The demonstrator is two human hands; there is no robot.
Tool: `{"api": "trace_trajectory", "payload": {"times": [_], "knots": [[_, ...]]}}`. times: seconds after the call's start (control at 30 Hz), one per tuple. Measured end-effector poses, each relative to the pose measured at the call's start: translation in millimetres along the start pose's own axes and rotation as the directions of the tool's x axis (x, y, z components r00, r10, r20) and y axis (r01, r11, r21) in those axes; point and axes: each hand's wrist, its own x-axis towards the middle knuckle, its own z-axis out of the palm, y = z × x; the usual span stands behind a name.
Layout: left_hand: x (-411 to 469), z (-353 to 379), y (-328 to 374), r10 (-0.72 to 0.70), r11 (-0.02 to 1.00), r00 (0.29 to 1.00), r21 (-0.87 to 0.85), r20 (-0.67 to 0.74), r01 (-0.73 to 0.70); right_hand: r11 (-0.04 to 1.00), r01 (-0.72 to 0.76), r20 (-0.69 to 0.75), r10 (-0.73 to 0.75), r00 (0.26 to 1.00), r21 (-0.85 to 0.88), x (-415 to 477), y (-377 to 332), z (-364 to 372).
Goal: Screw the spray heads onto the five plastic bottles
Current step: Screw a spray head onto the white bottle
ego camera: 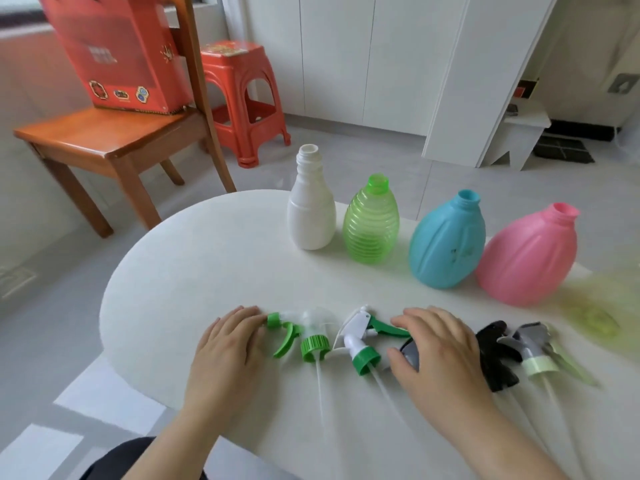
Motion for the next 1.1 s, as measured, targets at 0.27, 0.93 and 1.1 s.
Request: {"api": "trace_trajectory", "payload": {"times": [0.27,0.93,1.1], "knots": [[-15.9,-11.2,1.7,0.015,0.999,1.000,-0.034,-0.008,-0.016,0.996,-0.070,0.162,0.062,0.985,0.047,6.4,-59.6,-14.2],[-12.5,-23.5,-1.1,-0.252,0.816,0.968,-0.533,0.021,0.224,0.886,-0.085,0.240,0.215,0.947,-0.456,48.2,-87.5,30.7],[10.8,-30.4,6.2,-0.242,0.801,0.970,-0.569,-0.025,0.185,0.902,-0.108,0.202,0.208,0.957,-0.418,45.7,-82.6,36.3]]}}
